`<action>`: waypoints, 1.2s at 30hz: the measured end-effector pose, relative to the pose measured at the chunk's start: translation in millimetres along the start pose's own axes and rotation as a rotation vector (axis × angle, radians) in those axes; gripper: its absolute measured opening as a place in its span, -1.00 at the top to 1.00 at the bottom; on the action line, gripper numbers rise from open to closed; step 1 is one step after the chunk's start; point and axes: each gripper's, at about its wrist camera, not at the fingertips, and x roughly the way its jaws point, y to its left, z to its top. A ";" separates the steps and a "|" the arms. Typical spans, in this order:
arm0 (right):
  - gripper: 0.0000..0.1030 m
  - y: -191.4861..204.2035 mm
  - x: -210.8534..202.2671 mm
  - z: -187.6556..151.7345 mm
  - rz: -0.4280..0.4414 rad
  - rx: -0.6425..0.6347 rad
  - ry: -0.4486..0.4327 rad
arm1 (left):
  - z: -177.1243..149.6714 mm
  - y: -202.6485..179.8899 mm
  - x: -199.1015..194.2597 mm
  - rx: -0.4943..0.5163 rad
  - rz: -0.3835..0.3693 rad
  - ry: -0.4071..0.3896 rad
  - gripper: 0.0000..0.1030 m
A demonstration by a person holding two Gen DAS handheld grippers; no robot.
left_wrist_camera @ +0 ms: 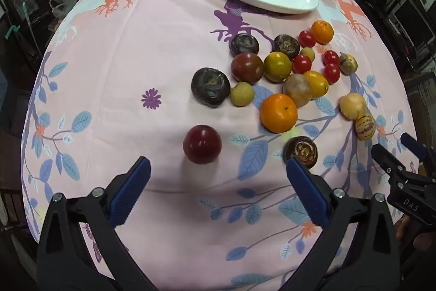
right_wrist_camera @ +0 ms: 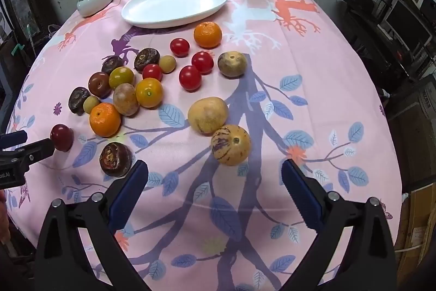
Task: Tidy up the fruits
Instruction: 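Move left tool toward the red plum while right tool approaches the striped yellow fruit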
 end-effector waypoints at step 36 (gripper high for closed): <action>-0.92 -3.2 -14.8 19.2 0.060 -0.056 0.034 | 4.2 -32.0 -35.7 -0.057 0.042 0.014 -0.96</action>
